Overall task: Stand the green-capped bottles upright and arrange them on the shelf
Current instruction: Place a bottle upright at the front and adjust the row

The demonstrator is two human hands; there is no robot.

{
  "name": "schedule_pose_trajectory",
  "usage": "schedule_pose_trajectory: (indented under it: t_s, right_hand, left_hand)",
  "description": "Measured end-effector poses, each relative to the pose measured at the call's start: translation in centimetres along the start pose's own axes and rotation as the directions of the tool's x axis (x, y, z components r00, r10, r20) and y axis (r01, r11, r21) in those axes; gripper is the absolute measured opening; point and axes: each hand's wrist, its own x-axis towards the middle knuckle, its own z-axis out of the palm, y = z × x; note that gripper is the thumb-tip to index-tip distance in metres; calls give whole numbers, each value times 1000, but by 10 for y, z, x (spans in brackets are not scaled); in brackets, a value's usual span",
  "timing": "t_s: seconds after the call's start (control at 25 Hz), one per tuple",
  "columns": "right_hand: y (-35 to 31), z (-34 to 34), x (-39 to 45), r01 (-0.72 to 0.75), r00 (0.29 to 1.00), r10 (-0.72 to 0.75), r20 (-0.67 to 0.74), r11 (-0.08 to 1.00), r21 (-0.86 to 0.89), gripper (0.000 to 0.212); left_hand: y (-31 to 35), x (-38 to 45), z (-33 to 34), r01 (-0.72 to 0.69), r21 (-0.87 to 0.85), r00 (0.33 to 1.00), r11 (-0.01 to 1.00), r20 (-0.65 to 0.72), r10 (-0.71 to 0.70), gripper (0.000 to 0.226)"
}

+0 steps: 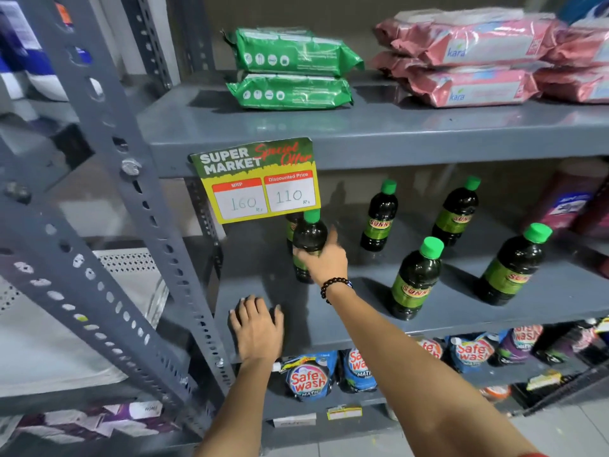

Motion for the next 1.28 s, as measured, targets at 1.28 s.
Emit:
schedule_pose_trajectory:
  t_s: [1.28]
  right_hand:
    - [24,-39,-60,208,940,-201,275,978,3,76]
  left_hand:
    - [-4,4,7,5,-34,998,999,63,-3,44]
